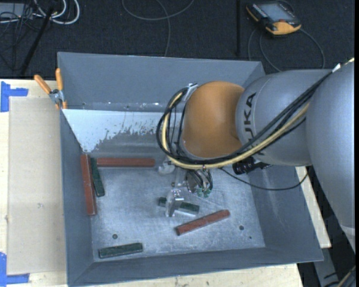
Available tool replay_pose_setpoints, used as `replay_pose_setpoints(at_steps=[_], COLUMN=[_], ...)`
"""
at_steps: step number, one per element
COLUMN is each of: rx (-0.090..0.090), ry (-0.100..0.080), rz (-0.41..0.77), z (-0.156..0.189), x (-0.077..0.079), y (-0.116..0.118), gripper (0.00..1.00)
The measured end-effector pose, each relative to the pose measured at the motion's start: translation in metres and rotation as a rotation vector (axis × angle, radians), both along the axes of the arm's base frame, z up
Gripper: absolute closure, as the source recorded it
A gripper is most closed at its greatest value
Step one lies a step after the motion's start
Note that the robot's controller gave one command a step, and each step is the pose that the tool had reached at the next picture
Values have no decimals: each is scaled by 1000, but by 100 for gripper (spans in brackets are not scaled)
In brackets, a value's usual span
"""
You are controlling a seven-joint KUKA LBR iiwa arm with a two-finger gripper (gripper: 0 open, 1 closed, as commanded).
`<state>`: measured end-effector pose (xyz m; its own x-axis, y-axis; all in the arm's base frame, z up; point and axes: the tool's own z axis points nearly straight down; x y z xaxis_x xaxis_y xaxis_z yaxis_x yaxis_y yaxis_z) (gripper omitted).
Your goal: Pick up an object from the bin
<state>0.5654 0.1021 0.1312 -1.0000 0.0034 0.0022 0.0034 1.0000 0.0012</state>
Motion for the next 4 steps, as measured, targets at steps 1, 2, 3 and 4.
replay_pose_setpoints(at_steps=[1, 2, 3, 4], rx=[0, 1, 1, -1], ry=[0, -12, -12, -10], rz=[0, 405, 405, 363], z=[0, -55, -55, 101], x=[0, 3, 3, 6], y=[0, -8, -8, -10], gripper=[0, 100, 100, 100])
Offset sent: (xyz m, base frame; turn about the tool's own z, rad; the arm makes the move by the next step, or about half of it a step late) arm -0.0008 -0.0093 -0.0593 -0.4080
